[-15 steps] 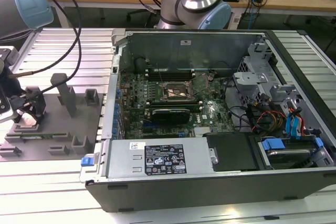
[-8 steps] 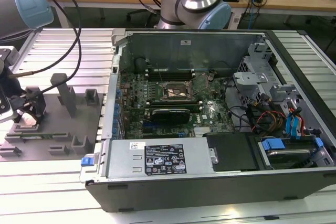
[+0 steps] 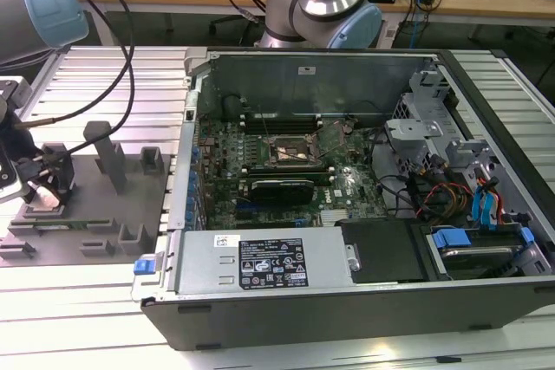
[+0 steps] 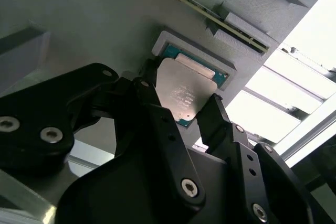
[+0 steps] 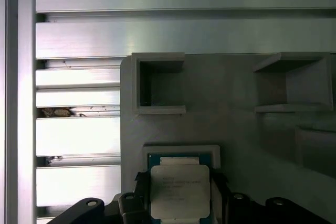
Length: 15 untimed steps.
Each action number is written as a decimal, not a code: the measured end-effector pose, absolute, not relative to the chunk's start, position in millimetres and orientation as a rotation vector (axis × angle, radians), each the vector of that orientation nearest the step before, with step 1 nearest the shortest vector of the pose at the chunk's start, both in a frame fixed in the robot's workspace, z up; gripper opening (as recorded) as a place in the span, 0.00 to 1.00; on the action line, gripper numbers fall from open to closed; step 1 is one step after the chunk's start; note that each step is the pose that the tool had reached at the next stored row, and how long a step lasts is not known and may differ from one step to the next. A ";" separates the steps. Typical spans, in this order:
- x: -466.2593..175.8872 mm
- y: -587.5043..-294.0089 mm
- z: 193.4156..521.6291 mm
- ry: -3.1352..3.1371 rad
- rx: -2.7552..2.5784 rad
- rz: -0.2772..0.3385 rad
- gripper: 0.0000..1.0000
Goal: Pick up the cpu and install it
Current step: 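Pick up the cpu and move it towards the insertion slot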
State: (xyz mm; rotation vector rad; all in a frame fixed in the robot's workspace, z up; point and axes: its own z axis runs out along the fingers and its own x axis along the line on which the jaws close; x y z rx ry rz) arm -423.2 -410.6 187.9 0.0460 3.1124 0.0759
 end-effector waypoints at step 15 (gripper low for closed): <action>-423.2 -410.5 219.5 3.112 0.046 0.076 0.55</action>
